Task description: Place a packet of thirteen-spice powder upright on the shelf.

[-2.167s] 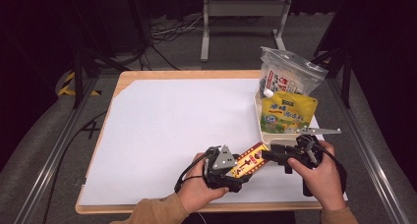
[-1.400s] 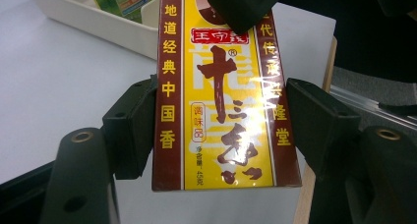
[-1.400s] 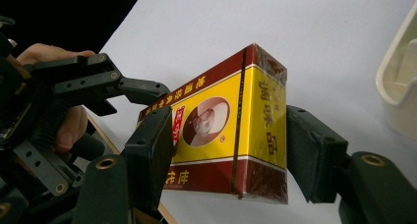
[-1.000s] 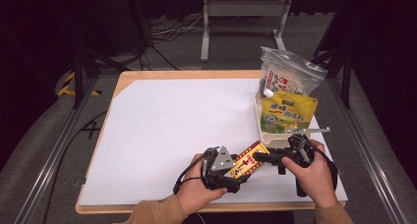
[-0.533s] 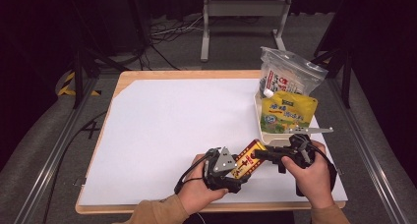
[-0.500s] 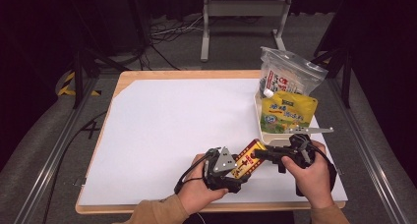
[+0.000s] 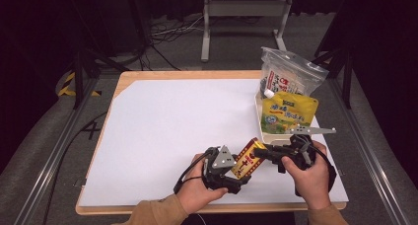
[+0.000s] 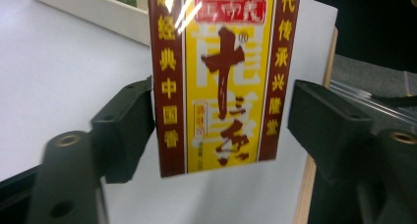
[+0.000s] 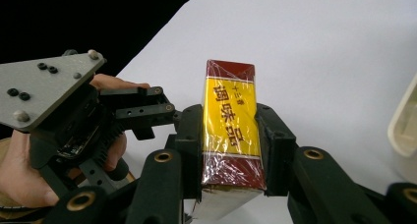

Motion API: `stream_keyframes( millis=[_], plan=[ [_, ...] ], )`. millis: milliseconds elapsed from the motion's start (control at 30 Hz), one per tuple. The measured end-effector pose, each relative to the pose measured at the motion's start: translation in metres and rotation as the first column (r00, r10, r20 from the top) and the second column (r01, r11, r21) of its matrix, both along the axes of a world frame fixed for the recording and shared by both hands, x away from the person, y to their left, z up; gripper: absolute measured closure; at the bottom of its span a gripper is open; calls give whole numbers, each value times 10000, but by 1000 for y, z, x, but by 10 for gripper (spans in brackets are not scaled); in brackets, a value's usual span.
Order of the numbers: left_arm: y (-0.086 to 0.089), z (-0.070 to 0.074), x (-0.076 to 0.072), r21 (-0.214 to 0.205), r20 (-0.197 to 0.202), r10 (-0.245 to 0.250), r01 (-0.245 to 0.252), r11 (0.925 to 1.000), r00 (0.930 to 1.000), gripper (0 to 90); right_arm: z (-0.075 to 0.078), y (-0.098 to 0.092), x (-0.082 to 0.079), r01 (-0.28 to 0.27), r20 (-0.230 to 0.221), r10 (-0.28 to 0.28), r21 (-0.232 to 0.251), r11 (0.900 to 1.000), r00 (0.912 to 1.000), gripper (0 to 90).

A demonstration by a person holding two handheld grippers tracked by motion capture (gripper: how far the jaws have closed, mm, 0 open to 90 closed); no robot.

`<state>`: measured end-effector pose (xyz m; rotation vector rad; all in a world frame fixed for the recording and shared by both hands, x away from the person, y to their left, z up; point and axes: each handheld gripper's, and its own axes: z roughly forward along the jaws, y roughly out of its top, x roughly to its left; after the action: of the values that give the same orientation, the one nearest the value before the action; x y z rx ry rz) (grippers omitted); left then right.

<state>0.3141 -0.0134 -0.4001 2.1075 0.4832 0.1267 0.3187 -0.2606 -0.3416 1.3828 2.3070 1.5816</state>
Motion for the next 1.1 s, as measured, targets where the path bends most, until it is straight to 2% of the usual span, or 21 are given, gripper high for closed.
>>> stream_keyframes(
  millis=[67,167,233,400,700,800,933,1100],
  plan=[
    [1,1,1,2,-81,-51,51,10000,10000,220,4,-1,-1,6,130,-7,48,10000,9999,680],
    [3,3,2,4,-95,-85,85,10000,9999,210,11,-2,-2,0,539,12,-221,9998,9985,679],
    [5,4,3,38,-102,-75,75,10000,9999,200,15,-2,-2,-54,645,72,-287,9996,9979,680],
    [13,8,8,84,-374,-71,74,9999,9993,189,27,-4,0,-90,970,173,-858,9963,9951,679],
    [35,14,18,56,-393,350,-348,9994,9986,179,51,-16,5,-83,1600,350,-1647,9863,9865,679],
    [40,14,19,99,-368,523,-520,9986,9980,178,55,-18,7,-154,1643,445,-1744,9845,9854,679],
    [50,14,22,25,-517,801,-800,9968,9954,170,63,-21,11,-294,1816,684,-2095,9774,9810,679],
    [63,14,25,-42,-514,1178,-1182,9930,9917,164,71,-25,18,-414,1884,911,-2525,9667,9779,679]
  ],
)
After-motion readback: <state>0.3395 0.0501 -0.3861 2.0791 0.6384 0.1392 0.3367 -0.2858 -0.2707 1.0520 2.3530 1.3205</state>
